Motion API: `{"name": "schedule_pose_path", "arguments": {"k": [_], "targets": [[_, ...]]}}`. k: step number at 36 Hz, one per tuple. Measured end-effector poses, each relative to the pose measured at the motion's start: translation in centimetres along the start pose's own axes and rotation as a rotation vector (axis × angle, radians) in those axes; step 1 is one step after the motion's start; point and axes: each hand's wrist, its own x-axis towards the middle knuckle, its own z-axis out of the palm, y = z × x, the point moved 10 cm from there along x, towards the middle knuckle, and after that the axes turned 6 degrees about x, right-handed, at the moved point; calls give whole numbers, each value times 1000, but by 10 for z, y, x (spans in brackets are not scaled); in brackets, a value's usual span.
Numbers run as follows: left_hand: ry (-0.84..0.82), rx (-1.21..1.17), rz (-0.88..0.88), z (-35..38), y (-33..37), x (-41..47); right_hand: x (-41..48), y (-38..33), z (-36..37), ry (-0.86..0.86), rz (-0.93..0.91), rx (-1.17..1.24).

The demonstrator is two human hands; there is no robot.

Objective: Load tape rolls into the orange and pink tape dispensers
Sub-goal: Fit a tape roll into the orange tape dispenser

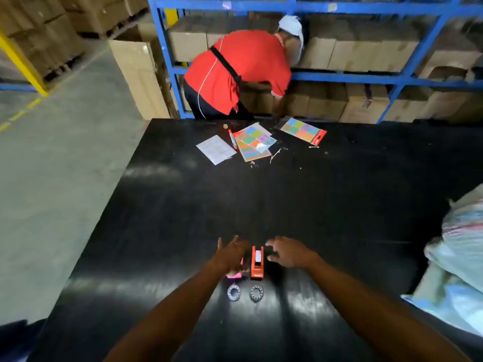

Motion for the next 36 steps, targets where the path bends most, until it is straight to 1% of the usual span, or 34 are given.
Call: {"name": "schedule_pose_path", "arguments": {"k": [3,7,12,15,19,25,30,33,36], "targets": [[-9,2,7,3,5,10,11,7,9,-15,31,37],[18,-41,14,10,8,27,18,8,18,-38,16,89],[29,-100,6,27,2,51,27,14,19,24,-2,151],[63,-67,33,32,-1,58,33,17,24,25,-4,123],[105,-78,58,32,-7,62,43,23,28,21,2,132],[94,12,29,30,-13,65,48,31,40,-57,33,188],[115,57,49,27,-10,61,45,34,46,-59,47,227],[123,3,43,23,-8,56,41,36,48,-47,52,306],[178,-61,51,6,-1,49,34,36,39,-6,99,520]]}}
